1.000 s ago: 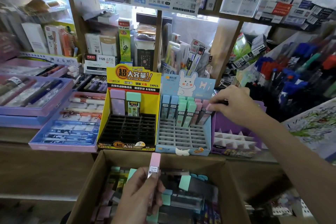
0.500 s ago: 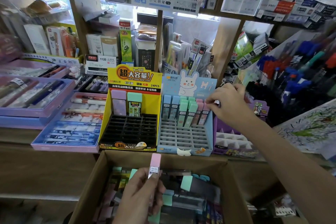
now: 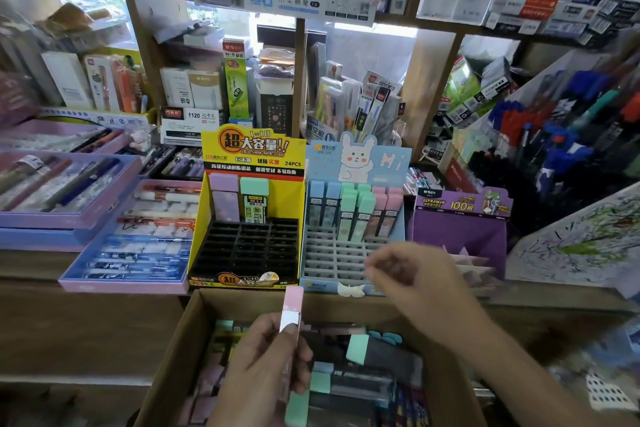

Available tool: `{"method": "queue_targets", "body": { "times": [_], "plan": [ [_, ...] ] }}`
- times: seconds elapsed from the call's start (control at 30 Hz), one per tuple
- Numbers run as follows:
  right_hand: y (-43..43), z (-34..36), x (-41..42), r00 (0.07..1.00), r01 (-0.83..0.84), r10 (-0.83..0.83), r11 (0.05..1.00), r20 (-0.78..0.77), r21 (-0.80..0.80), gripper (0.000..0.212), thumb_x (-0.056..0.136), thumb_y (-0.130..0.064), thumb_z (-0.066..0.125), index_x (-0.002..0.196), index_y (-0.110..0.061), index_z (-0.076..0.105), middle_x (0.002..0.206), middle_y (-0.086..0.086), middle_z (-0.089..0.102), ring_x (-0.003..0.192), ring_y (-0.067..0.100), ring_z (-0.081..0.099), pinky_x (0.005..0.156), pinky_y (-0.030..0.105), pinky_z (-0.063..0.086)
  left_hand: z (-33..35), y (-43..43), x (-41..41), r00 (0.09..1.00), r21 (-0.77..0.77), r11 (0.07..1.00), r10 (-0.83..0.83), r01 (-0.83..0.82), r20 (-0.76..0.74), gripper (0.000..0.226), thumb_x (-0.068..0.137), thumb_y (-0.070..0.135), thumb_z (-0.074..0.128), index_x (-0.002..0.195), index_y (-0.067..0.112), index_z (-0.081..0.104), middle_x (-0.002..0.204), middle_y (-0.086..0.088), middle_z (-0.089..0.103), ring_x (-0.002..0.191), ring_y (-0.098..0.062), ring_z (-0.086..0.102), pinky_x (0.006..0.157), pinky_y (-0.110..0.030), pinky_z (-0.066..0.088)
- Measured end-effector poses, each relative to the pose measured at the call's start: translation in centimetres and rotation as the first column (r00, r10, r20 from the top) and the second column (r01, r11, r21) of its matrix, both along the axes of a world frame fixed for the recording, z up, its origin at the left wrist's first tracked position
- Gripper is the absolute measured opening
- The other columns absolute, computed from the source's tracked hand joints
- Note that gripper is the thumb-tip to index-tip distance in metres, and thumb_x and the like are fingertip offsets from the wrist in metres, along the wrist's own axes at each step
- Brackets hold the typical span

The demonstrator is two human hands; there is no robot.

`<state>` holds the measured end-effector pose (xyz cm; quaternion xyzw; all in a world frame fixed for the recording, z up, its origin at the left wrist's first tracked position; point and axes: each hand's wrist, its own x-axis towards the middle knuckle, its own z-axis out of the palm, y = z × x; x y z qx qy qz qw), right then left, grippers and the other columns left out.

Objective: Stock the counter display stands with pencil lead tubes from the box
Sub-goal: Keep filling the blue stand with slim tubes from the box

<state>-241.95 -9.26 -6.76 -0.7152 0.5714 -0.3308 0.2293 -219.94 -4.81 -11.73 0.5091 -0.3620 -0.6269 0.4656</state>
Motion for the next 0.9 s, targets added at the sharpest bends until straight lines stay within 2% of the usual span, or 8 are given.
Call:
{"method": "queue_targets", "body": {
  "times": [0.13, 0.23, 0.3, 0.37, 0.53, 0.63, 0.77, 0.9],
  "plan": [
    [2.7, -4.2, 1.2, 0.995, -0.033, 0.003, 0.955, 0.101, 0.294, 0.007, 0.091, -0.033, 0.074, 0.085, -0.035, 0.073, 0.067, -0.012, 0.068, 0.059, -0.002, 0.059, 0.059, 0.012, 0.044, 0.4, -0.5, 0.1, 1.0, -0.048, 0.999, 0.004, -0.004, -0.001, 0.015, 0.1, 0.005, 0.053, 0.097, -0.005, 0.063, 0.068, -0.016, 0.067, 0.055, -0.023, 0.063, 0.05, -0.029, 0.055],
    [3.5, -7.1, 1.7, 1.0, -0.019, 0.03, 0.842, -0.011, 0.539, 0.019, 0.086, -0.047, 0.075, 0.081, -0.029, 0.074, 0.069, -0.013, 0.069, 0.067, -0.003, 0.062, 0.067, 0.019, 0.046, 0.4, -1.2, 0.2, 1.0, -0.073, 0.997, 0.006, -0.007, -0.013, 0.015, 0.099, 0.006, 0.055, 0.095, -0.004, 0.066, 0.074, -0.016, 0.07, 0.063, -0.023, 0.068, 0.058, -0.029, 0.06],
    [3.7, -8.6, 1.6, 0.993, -0.002, 0.074, 0.783, -0.089, 0.622, 0.029, 0.085, -0.051, 0.074, 0.075, -0.024, 0.071, 0.068, -0.012, 0.065, 0.068, -0.004, 0.061, 0.064, 0.013, 0.044, 0.3, -1.8, 0.3, 1.0, -0.109, 0.994, -0.003, 0.004, 0.008, 0.015, 0.099, 0.008, 0.056, 0.092, -0.001, 0.067, 0.08, -0.016, 0.071, 0.069, -0.021, 0.07, 0.064, -0.027, 0.06],
    [3.5, -9.3, 1.2, 0.977, 0.033, 0.112, 0.763, -0.182, 0.645, 0.031, 0.086, -0.053, 0.072, 0.073, -0.025, 0.067, 0.07, -0.013, 0.063, 0.072, -0.005, 0.061, 0.061, 0.011, 0.041, 0.4, -2.4, 0.6, 0.991, -0.179, 0.982, -0.039, 0.061, 0.128, 0.018, 0.099, 0.017, 0.057, 0.089, 0.007, 0.068, 0.083, -0.015, 0.07, 0.075, -0.021, 0.07, 0.068, -0.023, 0.058],
    [3.4, -9.7, 0.1, 0.967, 0.059, 0.133, 0.713, -0.217, 0.698, 0.025, 0.09, -0.048, 0.069, 0.077, -0.027, 0.064, 0.078, -0.012, 0.063, 0.088, 0.005, 0.067, 0.064, 0.015, 0.042, 2.2, -4.2, 0.1, 0.932, -0.313, 0.923, -0.11, 0.224, 0.345, 0.019, 0.101, 0.03, 0.056, 0.092, 0.02, 0.07, 0.092, -0.009, 0.07, 0.093, -0.026, 0.066, 0.081, -0.038, 0.052],
    [3.7, -9.6, -0.5, 0.976, 0.057, 0.118, 0.673, -0.183, 0.738, 0.024, 0.09, -0.048, 0.07, 0.079, -0.029, 0.061, 0.09, -0.01, 0.065, 0.089, 0.003, 0.065, 0.073, 0.021, 0.046, 3.6, -5.5, -0.8, 0.909, -0.381, 0.882, -0.112, 0.277, 0.402, 0.027, 0.1, 0.031, 0.057, 0.087, 0.009, 0.064, 0.083, -0.017, 0.063, 0.085, -0.032, 0.061, 0.081, -0.044, 0.05],
    [3.9, -9.5, -1.1, 0.978, 0.037, 0.125, 0.683, -0.168, 0.729, 0.025, 0.091, -0.046, 0.069, 0.077, -0.026, 0.063, 0.08, -0.012, 0.061, 0.081, 0.003, 0.062, 0.074, 0.023, 0.047, 5.1, -8.0, -2.4, 0.893, -0.418, 0.856, -0.106, 0.306, 0.437, 0.02, 0.097, 0.021, 0.064, 0.079, 0.012, 0.063, 0.072, -0.012, 0.057, 0.069, -0.014, 0.055, 0.067, -0.026, 0.045],
    [4.1, -9.2, -1.4, 0.984, 0.021, 0.113, 0.689, -0.136, 0.724, 0.033, 0.094, -0.043, 0.066, 0.096, -0.011, 0.07, 0.074, -0.009, 0.059, 0.079, 0.006, 0.06, 0.079, 0.024, 0.048, 5.6, -10.6, -4.6, 0.83, -0.442, 0.802, -0.115, 0.401, 0.545, 0.012, 0.095, 0.019, 0.068, 0.087, 0.011, 0.071, 0.086, -0.021, 0.066, 0.074, -0.024, 0.06, 0.071, -0.041, 0.049]
  ]
}}
